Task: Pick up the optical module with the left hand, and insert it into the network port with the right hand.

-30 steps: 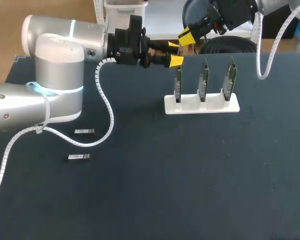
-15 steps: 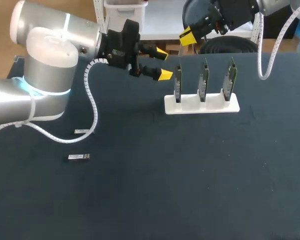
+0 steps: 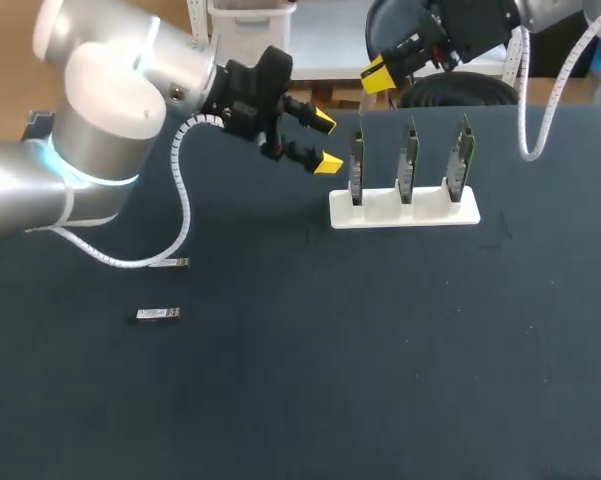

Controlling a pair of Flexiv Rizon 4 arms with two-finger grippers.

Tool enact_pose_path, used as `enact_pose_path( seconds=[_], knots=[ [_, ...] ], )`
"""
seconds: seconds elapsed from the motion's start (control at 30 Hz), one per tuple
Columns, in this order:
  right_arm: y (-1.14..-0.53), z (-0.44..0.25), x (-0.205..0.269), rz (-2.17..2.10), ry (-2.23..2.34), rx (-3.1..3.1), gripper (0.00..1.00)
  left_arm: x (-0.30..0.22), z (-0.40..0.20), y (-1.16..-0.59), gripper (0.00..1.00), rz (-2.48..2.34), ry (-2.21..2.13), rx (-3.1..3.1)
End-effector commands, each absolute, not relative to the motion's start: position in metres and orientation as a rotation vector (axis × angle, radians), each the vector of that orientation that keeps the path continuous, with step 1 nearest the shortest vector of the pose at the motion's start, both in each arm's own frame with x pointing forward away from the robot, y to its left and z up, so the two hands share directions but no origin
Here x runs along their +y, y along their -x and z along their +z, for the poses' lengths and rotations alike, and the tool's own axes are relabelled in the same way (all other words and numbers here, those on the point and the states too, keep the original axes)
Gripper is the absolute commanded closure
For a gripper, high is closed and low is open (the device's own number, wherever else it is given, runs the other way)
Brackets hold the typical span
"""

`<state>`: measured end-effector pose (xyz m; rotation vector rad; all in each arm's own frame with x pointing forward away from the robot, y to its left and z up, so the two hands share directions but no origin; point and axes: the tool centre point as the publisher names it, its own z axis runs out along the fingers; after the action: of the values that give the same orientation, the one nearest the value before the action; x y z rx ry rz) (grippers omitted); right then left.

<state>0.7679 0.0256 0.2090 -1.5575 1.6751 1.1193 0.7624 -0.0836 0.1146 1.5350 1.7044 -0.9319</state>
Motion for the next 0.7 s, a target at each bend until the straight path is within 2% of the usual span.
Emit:
enact_pose_path(
  seconds=[0.03,0.7],
  knots=[
    [-0.7637,0.2093,0.0243,1.109,1.552,1.678,1.00,-0.0882,0.1136,-0.7731,0.00,-0.941,-1.566,1.717],
    [-0.7633,0.2070,0.0289,1.082,1.615,1.684,1.00,-0.0863,0.1064,-0.7677,0.00,-0.950,-1.617,1.721]
  ],
)
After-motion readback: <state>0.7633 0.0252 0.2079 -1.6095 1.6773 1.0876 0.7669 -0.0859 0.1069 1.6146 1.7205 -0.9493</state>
